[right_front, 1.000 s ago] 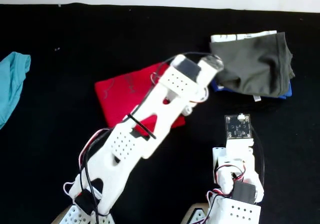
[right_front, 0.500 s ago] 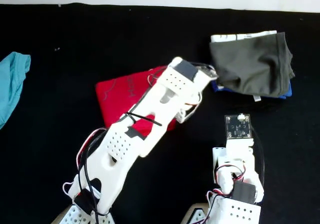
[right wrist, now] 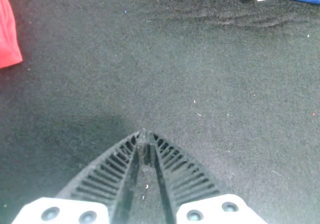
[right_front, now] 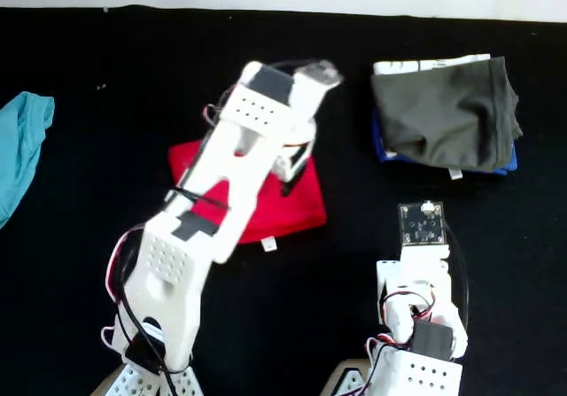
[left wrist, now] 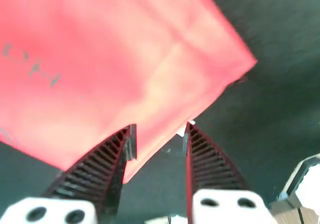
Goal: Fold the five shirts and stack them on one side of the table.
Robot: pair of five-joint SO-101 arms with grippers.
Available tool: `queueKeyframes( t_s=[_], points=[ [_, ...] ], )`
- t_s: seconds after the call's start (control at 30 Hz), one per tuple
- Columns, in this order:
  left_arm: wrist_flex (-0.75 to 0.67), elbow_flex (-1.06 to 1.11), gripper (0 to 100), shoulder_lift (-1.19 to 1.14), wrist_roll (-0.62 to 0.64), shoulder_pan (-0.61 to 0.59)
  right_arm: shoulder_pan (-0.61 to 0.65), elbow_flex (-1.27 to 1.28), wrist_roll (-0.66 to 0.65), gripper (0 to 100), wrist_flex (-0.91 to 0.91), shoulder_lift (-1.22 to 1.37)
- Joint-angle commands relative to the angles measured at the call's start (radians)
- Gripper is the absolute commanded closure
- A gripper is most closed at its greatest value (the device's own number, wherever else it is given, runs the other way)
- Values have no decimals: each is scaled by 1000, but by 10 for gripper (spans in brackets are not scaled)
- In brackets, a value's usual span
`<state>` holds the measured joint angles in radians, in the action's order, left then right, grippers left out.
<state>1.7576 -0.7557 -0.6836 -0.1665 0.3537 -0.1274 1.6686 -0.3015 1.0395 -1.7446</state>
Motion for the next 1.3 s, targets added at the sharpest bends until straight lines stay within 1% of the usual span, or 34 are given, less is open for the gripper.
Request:
queueKeyframes(
  t_s=[0.0, 0.1, 0.2, 0.27, 0.4, 0.47, 0.53, 0.57, 0.6, 0.77, 0.9, 1.07, 1.13, 1.17, 1.2, 1.27],
  points=[
    [-11, 133, 867, -12, 6, -8, -7, 134, -8, 991, -1, -7],
    [-94, 254, 898, -18, 6, 2, -7, 134, -8, 991, -1, -7],
    [-146, 321, 900, 4, 8, 8, -7, 134, -8, 991, -1, -7],
    [-147, 321, 901, 54, 9, 8, -7, 134, -8, 991, -1, -7],
    [-141, 329, 899, 251, 9, -1, -7, 134, -8, 991, -1, -7],
    [-94, 349, 899, 360, 9, -15, -7, 134, -8, 991, -1, -7],
    [-68, 421, 901, 449, 9, -38, -7, 134, -8, 991, -1, -7],
    [-78, 492, 901, 484, 8, -62, -7, 134, -8, 991, -1, -7],
    [-112, 578, 901, 510, 8, -84, -7, 134, -8, 991, -1, -7],
    [-404, 1029, 899, 638, 3, -151, -7, 134, -9, 991, -1, -8],
    [-600, 1239, 899, 707, 3, -173, -7, 134, -9, 991, -1, -8],
    [-798, 1437, 899, 707, -9, -176, -5, 134, -9, 991, -1, -8],
    [-825, 1468, 901, 719, -43, -197, -5, 134, -9, 991, -1, -8],
    [-821, 1460, 901, 722, -40, -205, -5, 134, -8, 991, -1, -8],
    [-799, 1445, 901, 731, -40, -216, -5, 134, -8, 991, -1, -8],
    [-713, 1405, 901, 777, -41, -237, -5, 134, -8, 991, -1, -8]
  ],
)
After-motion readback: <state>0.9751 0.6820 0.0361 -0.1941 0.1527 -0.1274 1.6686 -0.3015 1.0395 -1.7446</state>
